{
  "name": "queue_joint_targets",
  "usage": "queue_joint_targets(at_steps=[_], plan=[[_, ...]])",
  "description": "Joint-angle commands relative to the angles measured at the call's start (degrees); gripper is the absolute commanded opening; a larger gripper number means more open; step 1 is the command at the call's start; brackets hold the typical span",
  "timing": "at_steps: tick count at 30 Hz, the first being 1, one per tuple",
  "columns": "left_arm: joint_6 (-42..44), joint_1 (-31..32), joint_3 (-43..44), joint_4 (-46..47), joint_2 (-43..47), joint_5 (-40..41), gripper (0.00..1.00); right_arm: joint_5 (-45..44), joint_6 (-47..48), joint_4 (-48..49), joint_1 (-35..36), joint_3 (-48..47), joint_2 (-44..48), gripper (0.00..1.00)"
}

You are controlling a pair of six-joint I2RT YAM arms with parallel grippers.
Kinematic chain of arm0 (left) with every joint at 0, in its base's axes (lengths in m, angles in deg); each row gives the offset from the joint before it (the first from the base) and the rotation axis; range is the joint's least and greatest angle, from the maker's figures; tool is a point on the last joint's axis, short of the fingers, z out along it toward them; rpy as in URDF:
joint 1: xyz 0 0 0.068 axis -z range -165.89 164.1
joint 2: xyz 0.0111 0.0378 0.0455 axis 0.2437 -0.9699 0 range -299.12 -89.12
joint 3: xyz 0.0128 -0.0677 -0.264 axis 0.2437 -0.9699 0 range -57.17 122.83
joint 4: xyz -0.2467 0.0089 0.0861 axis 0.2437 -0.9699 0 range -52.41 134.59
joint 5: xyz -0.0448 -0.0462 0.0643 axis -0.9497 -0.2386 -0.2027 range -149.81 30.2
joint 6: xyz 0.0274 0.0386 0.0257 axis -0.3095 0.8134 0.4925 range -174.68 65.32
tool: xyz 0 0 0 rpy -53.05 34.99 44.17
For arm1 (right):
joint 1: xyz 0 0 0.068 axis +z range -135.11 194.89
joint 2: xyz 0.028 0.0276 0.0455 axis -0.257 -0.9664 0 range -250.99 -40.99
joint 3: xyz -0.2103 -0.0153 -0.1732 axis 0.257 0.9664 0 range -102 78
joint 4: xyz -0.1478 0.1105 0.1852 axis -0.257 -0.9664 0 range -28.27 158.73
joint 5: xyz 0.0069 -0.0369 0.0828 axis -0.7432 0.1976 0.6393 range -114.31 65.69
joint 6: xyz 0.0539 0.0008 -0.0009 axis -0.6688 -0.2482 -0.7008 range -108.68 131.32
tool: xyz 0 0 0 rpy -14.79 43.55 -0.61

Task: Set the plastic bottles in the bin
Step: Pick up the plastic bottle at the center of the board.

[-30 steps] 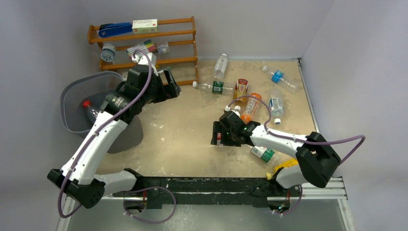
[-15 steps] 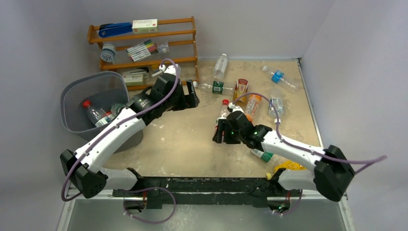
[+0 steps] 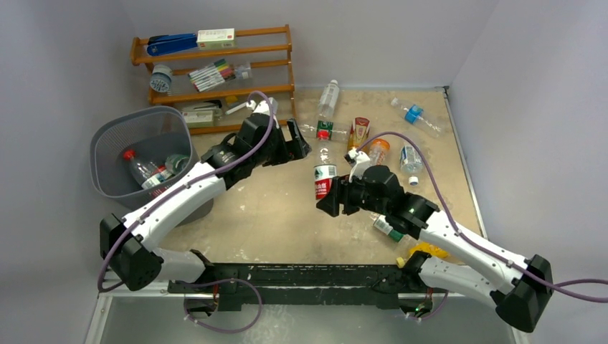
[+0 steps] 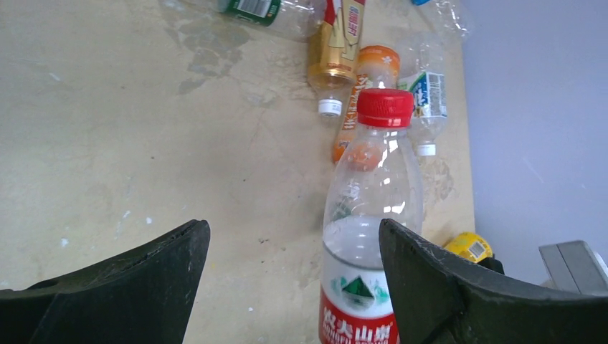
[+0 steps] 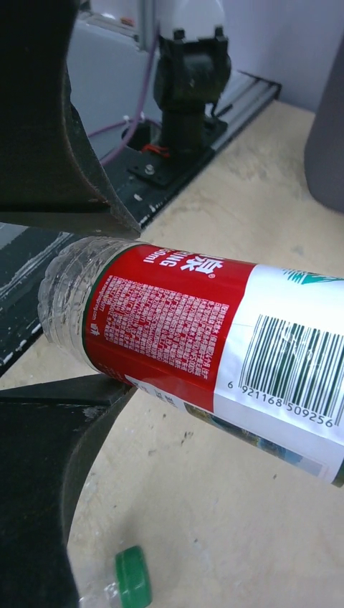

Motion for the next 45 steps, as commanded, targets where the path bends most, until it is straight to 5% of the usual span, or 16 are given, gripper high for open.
queue_joint_targets(at_steps=[1, 17, 26, 37, 45], plan=[[-2.92, 1.08, -0.93, 9.08, -0.88, -2.79, 0.88, 7.91, 4.82, 4.48, 0.06, -1.91, 2.65, 0.62], [-5.95, 5.15, -2.95, 14.79, -2.66, -3.35, 0.88, 9.06, 5.08, 6.21, 0.06, -3.78, 3.92, 0.63], [-3.97, 5.88, 0.37, 9.69, -2.9, -0.92, 0.45, 8.22, 4.68, 5.57, 0.06, -3.31, 4.89, 0.68], [4.68, 4.91, 15.08, -4.62, -4.87, 6.59, 0.44, 6.62, 4.12, 2.71, 0.06, -3.35, 7.72, 0.96], [12.51, -7.2, 31.15, -18.64, -3.98, 13.13, 0.47, 5.82, 3.58, 0.67, 0.06, -1.8, 10.19, 0.99]])
